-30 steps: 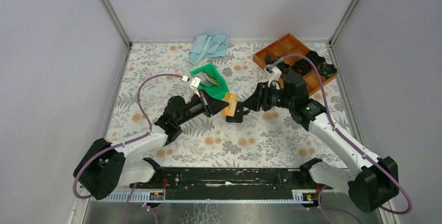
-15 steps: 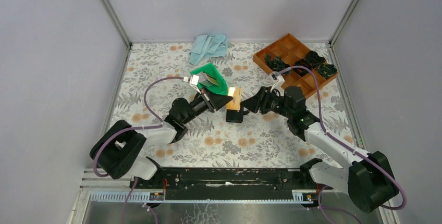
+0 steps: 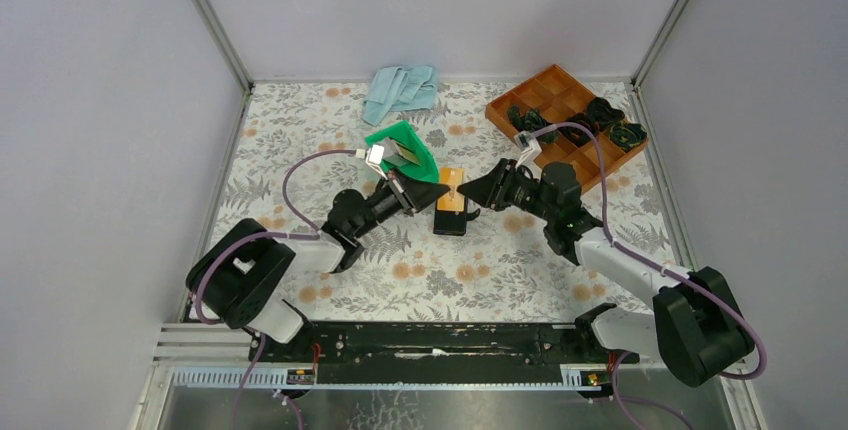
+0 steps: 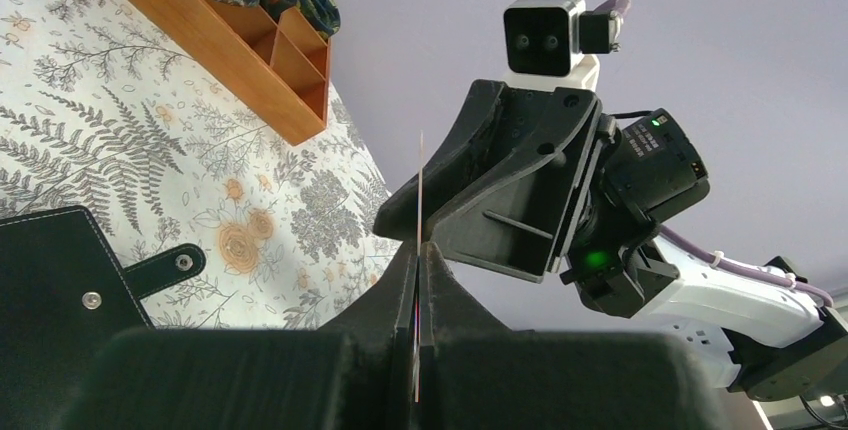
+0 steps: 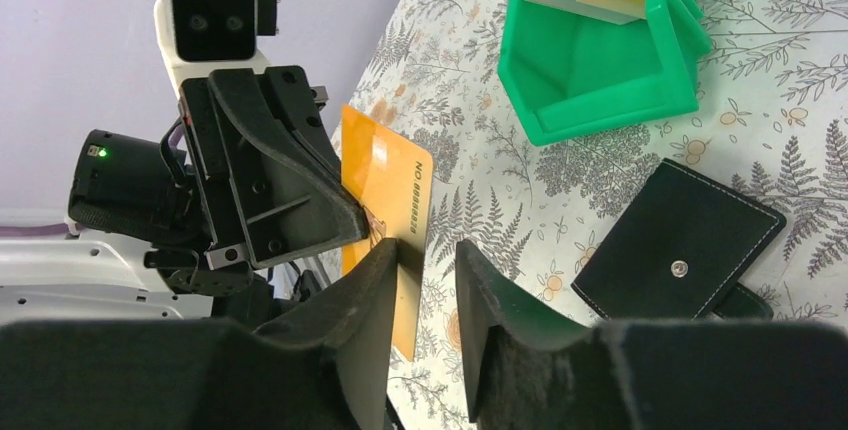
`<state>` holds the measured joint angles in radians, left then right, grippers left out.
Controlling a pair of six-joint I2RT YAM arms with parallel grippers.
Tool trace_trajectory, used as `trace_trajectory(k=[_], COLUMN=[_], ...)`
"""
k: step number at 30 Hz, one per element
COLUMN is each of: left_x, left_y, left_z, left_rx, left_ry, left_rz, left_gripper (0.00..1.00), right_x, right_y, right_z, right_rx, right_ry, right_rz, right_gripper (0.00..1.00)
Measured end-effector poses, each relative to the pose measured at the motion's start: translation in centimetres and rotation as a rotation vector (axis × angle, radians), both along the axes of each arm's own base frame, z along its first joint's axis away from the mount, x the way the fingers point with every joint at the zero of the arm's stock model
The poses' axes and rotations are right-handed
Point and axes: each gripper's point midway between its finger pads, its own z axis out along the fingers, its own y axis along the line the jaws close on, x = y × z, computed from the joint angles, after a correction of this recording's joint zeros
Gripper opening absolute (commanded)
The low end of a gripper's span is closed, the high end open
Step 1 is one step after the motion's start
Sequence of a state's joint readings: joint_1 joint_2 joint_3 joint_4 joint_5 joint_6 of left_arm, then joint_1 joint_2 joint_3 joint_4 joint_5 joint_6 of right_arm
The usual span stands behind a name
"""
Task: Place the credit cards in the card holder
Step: Pick up the credit card from the storage box.
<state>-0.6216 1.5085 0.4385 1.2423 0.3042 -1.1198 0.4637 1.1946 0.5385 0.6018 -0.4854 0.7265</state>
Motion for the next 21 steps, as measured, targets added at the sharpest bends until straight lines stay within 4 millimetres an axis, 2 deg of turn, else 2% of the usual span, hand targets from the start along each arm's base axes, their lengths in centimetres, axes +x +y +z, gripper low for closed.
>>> trace_trajectory(k=[7, 11, 13, 14, 17, 19, 21], left_x=[0.3, 0.6, 0.6, 0.6, 0.5, 0.6, 0.8], left_y=[-0.1, 0.1, 0.3, 0.3, 0.4, 0.5, 0.7], left_z=[-0.8, -0.9, -0.7, -0.7, -0.4, -0.4, -0.3], left_rx=[-0.026, -0.047, -0.057, -0.060, -0.073, -0.076, -0.080], left_ry=[0.034, 0.047, 0.047, 0.048, 0.050, 0.054, 0.057], left_rz=[-0.015, -0.019, -0.023, -0.025, -0.032, -0.032, -0.026], left_gripper=[0.00, 0.00, 0.00, 0.03, 0.20, 0.39, 0.46], right_x=[0.3, 0.3, 0.3, 0.3, 0.1, 0.0, -0.1], right_y=[0.4, 0.4, 0.5, 0.5, 0.6, 0.6, 0.7], right_z=[0.3, 0.4, 0.7, 0.8, 1.3, 1.5, 1.7], right_rx=[0.039, 0.068, 0.085, 0.091, 0.110, 0.119, 0.124], right_ry=[-0.003, 0.007, 0.006, 0.005, 0.002, -0.002, -0.007], right_rz=[0.013, 0.023, 0.029, 0.033, 0.047, 0.054, 0.059], right_gripper=[0.19, 0.10, 0.01, 0.00, 0.00, 0.00, 0.00])
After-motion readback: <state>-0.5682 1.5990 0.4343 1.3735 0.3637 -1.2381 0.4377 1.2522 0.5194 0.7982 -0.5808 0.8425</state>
